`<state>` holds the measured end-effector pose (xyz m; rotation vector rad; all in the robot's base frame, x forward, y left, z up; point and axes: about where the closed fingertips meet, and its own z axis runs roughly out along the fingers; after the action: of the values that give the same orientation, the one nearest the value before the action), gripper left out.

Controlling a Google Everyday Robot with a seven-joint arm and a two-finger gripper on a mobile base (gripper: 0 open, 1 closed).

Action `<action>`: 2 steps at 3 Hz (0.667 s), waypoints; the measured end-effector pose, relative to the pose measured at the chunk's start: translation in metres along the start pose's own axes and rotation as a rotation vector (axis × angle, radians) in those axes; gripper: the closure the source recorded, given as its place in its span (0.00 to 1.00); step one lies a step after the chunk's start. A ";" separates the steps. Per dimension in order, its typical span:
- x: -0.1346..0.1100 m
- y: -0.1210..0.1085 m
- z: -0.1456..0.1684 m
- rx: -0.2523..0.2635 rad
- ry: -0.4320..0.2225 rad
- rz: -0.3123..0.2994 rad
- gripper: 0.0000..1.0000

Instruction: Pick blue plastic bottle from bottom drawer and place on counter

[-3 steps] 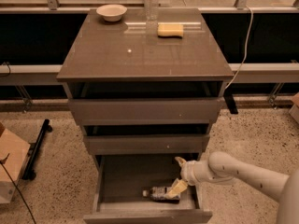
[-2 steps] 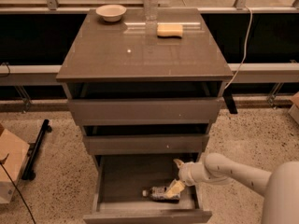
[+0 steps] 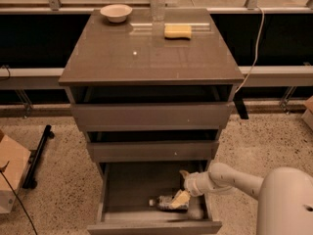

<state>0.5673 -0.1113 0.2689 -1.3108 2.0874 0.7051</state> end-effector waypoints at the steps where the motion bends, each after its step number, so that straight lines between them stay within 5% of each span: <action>1: 0.017 -0.006 0.018 -0.007 0.010 0.022 0.00; 2: 0.035 -0.011 0.037 -0.006 0.029 0.042 0.00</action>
Offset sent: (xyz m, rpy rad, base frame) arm 0.0083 -0.0050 -0.0828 -0.0388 0.0638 -0.0426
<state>0.5716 -0.1114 0.2170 -1.2911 2.1433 0.7150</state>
